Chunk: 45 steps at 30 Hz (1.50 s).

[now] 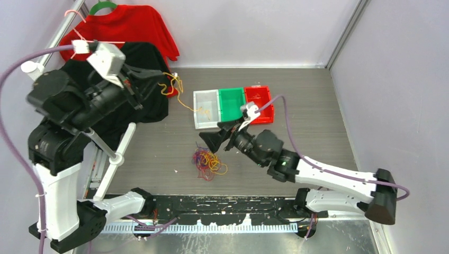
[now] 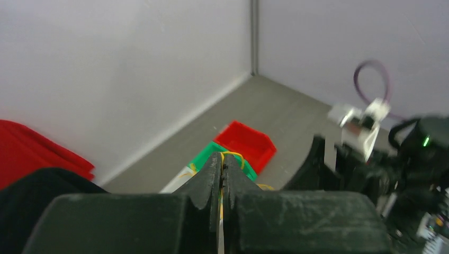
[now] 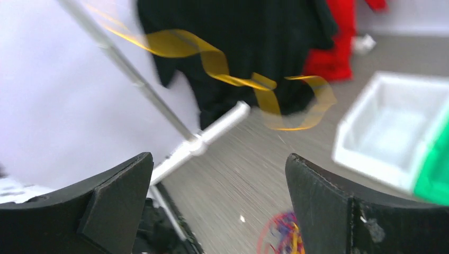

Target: Untangle the cables

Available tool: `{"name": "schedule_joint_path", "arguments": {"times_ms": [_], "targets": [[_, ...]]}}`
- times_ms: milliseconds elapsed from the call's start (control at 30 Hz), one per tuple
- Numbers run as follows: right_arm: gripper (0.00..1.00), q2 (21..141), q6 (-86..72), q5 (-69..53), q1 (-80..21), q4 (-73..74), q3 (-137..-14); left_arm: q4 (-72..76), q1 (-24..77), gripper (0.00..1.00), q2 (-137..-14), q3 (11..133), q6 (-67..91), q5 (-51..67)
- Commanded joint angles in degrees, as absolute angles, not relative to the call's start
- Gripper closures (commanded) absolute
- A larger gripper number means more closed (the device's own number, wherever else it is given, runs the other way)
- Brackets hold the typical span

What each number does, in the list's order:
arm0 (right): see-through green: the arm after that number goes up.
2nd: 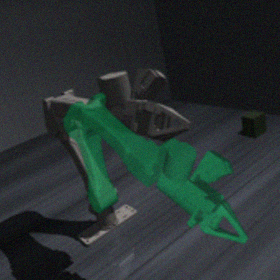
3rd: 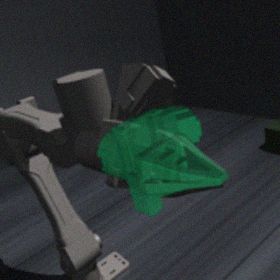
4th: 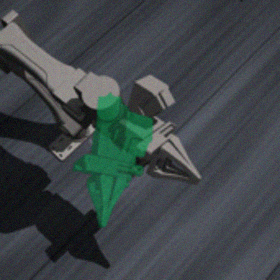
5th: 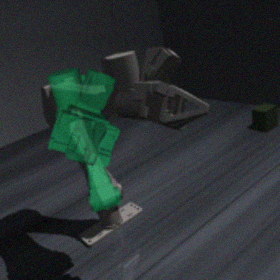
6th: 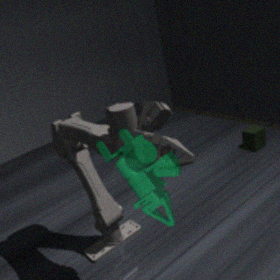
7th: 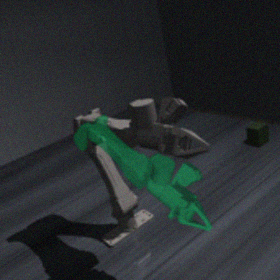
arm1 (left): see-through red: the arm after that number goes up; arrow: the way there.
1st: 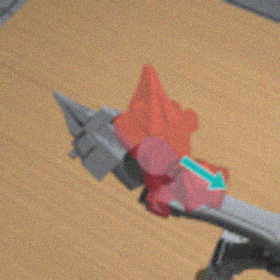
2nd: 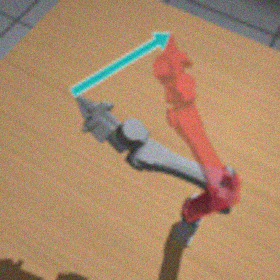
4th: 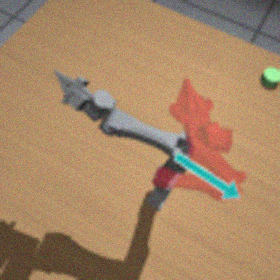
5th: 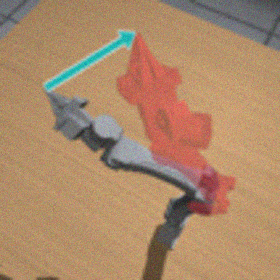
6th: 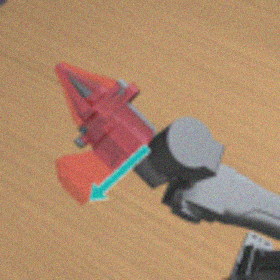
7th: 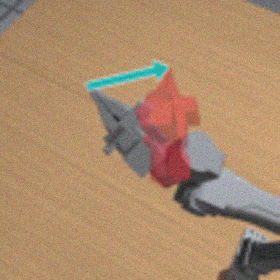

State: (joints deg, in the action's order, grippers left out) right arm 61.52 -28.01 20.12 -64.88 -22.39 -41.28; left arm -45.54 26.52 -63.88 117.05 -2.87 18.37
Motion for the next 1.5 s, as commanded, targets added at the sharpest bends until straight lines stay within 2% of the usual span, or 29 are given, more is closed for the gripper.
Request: {"name": "schedule_joint_path", "arguments": {"times_ms": [0,167,467,600,700,833,900,1067,1167,1267,1333,1367,1467], "targets": [[0.00,57.1,-16.9,3.3,-64.9,-8.8,-53.6,-48.1,26.6,1.00,-61.8,111.4,2.0,28.4],[0.00,58.9,-12.5,-0.4,-64.9,-1.6,-62.1,-48.3,26.6,1.00,-60.2,105.9,4.3,34.7],[0.00,67.1,-11.2,-10.0,-65.0,2.7,-70.5,-47.7,26.6,1.00,-59.7,104.1,4.8,35.2],[0.06,69.2,-12.0,-7.3,-65.0,0.1,-70.4,-47.7,26.6,1.00,-59.7,104.2,5.3,36.0],[0.18,70.7,-12.0,-3.7,-65.0,-1.9,-70.6,-47.5,26.6,1.00,-59.8,104.1,6.0,36.4],[0.47,71.7,-12.2,-1.7,-65.0,-6.0,-70.3,-47.5,26.6,1.00,-59.8,103.9,6.4,36.4],[0.53,71.9,-12.4,-1.2,-65.0,-7.6,-70.2,-47.5,26.6,1.00,-59.8,103.9,6.4,36.4],[0.46,73.1,-12.9,0.0,-65.0,-9.5,-70.5,-47.5,26.6,1.00,-59.9,104.0,6.5,36.8],[0.33,73.8,-13.0,0.0,-65.0,-10.4,-70.5,-47.5,26.6,1.00,-59.9,104.1,6.5,37.1],[0.29,74.3,-12.6,0.6,-65.0,-10.5,-70.6,-47.6,26.6,1.00,-59.9,104.2,6.5,37.2],[0.38,74.4,-12.1,1.1,-65.0,-10.2,-70.9,-47.6,26.6,1.00,-59.9,104.4,6.5,37.4],[0.45,74.3,-12.0,1.4,-65.0,-10.4,-71.0,-47.7,26.6,1.00,-59.9,104.4,6.5,37.4],[0.74,73.5,-12.0,2.7,-65.0,-10.9,-70.5,-48.0,26.7,1.00,-59.8,104.4,6.1,37.2]]}}
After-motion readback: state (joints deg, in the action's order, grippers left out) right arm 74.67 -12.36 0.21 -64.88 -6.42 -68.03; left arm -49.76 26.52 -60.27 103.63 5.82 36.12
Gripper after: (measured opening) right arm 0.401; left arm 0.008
